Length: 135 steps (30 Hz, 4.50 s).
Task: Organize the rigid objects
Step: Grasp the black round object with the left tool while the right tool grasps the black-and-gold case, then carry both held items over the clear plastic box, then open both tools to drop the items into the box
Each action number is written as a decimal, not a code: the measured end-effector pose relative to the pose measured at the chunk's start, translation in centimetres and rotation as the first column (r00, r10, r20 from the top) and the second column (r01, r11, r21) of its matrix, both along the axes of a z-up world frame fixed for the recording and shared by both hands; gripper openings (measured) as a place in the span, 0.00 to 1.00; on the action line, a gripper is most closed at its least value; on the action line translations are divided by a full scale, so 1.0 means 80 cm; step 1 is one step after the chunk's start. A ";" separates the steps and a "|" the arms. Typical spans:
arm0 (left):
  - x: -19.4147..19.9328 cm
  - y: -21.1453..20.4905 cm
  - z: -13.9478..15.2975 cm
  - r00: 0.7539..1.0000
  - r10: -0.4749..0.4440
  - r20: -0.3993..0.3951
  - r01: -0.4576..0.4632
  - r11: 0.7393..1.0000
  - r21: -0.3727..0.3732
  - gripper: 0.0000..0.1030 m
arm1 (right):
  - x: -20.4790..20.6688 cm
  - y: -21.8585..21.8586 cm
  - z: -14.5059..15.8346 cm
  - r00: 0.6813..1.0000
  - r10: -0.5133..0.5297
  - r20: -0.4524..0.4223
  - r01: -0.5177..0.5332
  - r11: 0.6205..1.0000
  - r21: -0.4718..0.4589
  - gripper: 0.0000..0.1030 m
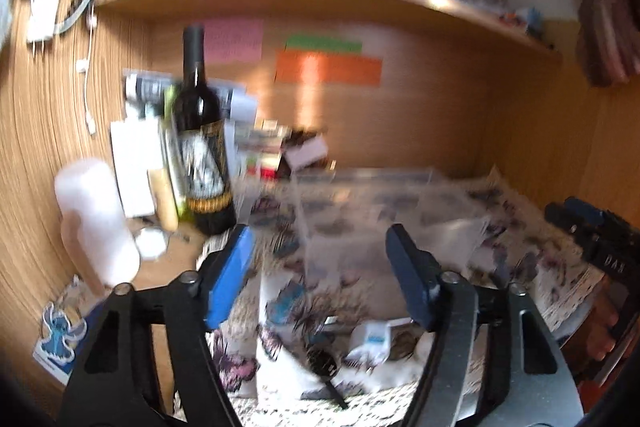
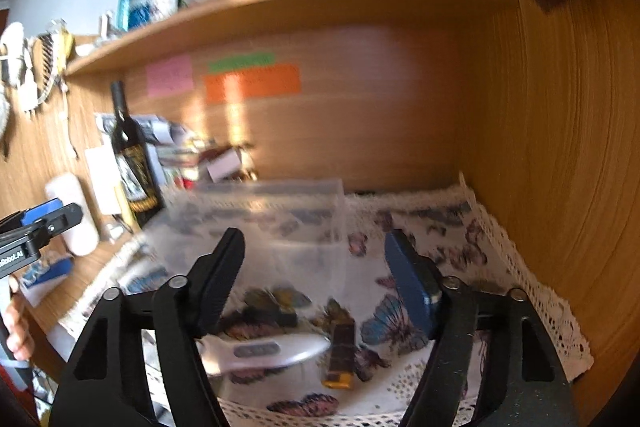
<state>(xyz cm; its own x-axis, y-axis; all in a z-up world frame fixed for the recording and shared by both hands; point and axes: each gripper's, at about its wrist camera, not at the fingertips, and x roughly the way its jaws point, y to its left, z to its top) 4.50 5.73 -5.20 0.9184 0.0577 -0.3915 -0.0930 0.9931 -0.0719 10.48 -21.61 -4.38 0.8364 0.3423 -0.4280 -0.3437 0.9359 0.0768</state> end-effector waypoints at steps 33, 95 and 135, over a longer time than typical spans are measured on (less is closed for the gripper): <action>0.027 -0.003 -0.117 0.947 -0.080 -0.312 0.066 0.996 -0.054 0.31 | 0.052 0.007 -0.129 0.936 -0.008 -0.351 -0.059 0.982 -0.180 0.26; 0.267 -0.029 -0.052 0.904 -0.172 -0.391 0.192 0.981 0.013 0.31 | 0.225 0.129 -0.061 0.919 0.180 -0.350 -0.246 0.957 -0.154 0.21; 0.087 -0.017 -0.003 0.976 -0.110 -0.190 0.130 0.987 0.094 0.93 | 0.051 0.107 -0.048 0.943 0.249 -0.220 -0.279 0.953 -0.119 0.81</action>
